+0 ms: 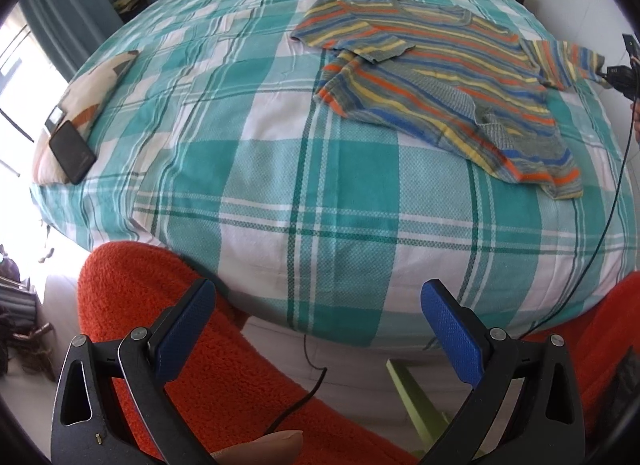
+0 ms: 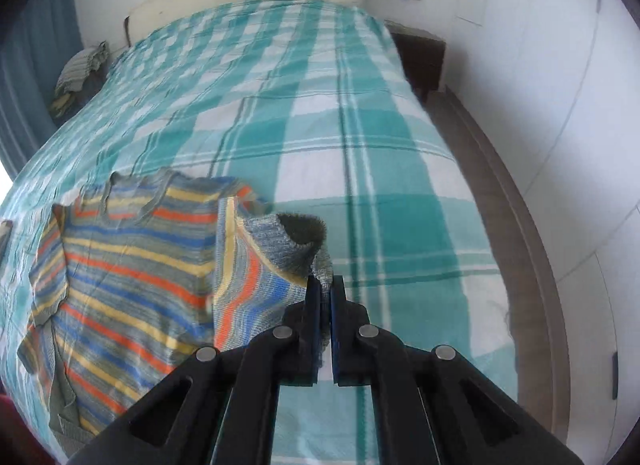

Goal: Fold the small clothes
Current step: 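Grasp the striped sweater's sleeve cuff with the right tool and lift it, then fold the held sleeve across the sweater body with the right tool, then release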

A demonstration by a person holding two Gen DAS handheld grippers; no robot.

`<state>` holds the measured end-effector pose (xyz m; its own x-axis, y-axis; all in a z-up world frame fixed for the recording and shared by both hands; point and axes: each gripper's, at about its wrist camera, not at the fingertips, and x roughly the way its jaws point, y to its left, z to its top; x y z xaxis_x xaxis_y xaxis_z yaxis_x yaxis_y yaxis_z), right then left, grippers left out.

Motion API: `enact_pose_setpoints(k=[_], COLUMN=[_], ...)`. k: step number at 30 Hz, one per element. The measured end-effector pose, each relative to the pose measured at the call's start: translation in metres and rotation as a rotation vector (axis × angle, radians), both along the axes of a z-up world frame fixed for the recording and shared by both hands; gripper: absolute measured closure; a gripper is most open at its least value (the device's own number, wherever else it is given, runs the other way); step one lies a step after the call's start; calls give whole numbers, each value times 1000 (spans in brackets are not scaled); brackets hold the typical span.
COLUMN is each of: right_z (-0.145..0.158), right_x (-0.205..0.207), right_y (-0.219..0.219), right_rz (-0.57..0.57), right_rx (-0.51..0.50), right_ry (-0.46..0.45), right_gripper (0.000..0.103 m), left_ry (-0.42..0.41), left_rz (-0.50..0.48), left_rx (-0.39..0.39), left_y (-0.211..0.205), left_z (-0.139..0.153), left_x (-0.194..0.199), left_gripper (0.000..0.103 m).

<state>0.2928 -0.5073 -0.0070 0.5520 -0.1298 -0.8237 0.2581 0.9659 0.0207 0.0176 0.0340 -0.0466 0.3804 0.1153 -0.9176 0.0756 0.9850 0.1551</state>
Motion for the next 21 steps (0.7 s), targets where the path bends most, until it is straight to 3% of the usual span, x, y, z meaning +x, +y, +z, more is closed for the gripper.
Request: enact_pose_setpoints(k=[3, 8, 13, 17, 21], right_z=[-9, -40, -51, -58, -66], right_x=[-18, -45, -72, -84, -88], right_y=[-58, -91, -93, -97, -100], right_rz=[-135, -298, -434, -477, -472], right_rx=[69, 255, 224, 129, 129], right_ry=[34, 22, 69, 105, 118], right_gripper=[99, 100, 100, 102, 102], left_ry=[10, -10, -13, -17, -38], left_rz=[-45, -72, -34, -36, -21], left_rx=[-21, -8, -4, 3, 6], left_y=[-18, -32, -23, -22, -13], left_z=[4, 13, 14, 14, 16], left_x=[0, -5, -4, -5, -6], left_gripper=[0, 0, 0, 0, 0])
